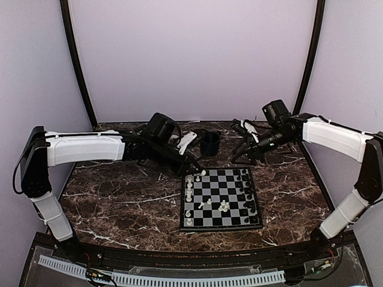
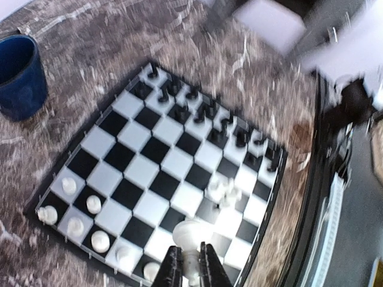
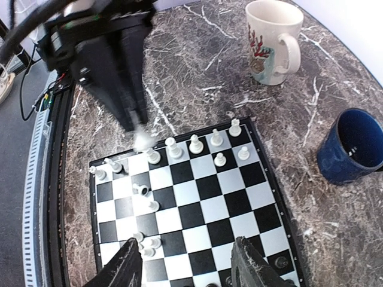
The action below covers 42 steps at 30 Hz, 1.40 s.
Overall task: Set up the chess pieces on the board
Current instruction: Place the bishop on f1.
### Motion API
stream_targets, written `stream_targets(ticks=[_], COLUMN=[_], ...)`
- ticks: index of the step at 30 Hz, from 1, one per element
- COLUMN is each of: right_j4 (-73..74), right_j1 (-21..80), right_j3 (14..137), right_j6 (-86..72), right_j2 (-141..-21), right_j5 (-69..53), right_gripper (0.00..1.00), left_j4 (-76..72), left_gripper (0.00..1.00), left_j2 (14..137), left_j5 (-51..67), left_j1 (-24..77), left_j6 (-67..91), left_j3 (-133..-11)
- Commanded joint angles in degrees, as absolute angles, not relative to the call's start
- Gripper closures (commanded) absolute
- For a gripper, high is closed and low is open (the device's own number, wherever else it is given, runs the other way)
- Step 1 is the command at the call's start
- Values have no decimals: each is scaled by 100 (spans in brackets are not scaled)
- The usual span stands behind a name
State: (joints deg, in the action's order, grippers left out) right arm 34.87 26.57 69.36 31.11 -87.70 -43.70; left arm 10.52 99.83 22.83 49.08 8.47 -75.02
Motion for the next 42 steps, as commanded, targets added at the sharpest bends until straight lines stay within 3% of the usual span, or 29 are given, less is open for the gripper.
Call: stream_targets(ticks=[1, 4, 15, 42], right_j4=[3234, 3231, 3304, 3357], right_j1=[2577, 2558, 2558, 2558], right_j3=[6921, 6886, 6882, 6873], right_j6=[3206, 3246, 3324, 3432], right_j2=[-8716, -8766, -8833, -8929], right_j5=[-4320, -4350, -4368, -4351], right_gripper=[49, 49, 49, 49], left_j4=[3256, 3834, 3858, 3711], left_gripper=[91, 91, 91, 90], left_j2=[9686, 9838, 10521, 10994], left_j5=[1465, 950, 479, 727], left_j1=[5259, 5542, 5778, 5827], left_j6=[-779, -1053, -1113, -1204], left_j3=[-7743, -7875, -8117, -8289])
